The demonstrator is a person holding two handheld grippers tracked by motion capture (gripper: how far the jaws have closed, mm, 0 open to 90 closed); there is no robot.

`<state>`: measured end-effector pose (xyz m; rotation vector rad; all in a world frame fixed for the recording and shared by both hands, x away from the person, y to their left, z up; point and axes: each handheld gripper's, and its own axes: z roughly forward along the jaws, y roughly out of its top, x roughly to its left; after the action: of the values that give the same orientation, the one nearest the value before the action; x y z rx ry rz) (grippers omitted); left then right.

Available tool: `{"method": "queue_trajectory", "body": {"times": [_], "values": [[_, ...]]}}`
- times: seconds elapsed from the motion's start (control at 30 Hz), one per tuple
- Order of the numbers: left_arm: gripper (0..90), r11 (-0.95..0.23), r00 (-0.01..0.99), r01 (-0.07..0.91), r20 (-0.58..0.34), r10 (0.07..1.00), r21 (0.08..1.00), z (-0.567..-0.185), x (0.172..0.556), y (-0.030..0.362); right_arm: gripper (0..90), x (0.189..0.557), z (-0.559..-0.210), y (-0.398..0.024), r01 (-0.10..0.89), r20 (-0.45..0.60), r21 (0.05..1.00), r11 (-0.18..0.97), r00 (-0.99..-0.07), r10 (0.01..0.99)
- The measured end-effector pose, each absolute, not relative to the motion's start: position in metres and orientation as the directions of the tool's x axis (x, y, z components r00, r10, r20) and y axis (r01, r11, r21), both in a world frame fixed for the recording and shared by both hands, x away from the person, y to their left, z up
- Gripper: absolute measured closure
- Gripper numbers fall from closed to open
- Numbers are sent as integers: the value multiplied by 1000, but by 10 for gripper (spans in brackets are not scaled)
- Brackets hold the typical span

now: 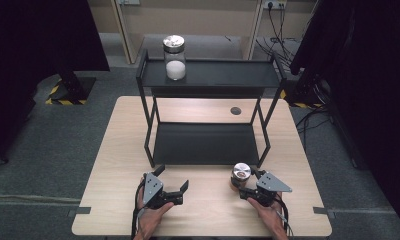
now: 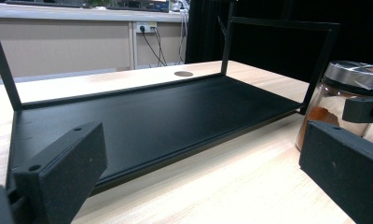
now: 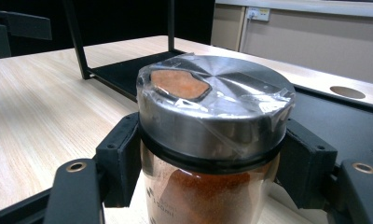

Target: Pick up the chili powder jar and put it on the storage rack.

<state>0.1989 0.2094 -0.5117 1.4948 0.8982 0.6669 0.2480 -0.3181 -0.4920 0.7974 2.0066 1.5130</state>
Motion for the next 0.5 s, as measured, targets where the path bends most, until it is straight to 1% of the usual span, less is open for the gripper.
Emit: {"method": "queue_trajectory", "body": {"times": [0.1,0.2,0.3,0.5], "values": [[3,7,535,154,-89,840,988,-512,199,210,322,248,-490,-319,165,-32,964,206,-703,710],[3,9,535,155,-91,840,988,-512,199,210,323,247,-490,-323,165,-4,972,168,-702,712],[3,9,534,155,-92,840,988,-512,199,210,323,244,-486,-325,144,-8,978,153,-699,715],[3,10,535,156,-93,840,988,-512,199,210,323,243,-477,-328,142,-2,979,145,-705,709]]}}
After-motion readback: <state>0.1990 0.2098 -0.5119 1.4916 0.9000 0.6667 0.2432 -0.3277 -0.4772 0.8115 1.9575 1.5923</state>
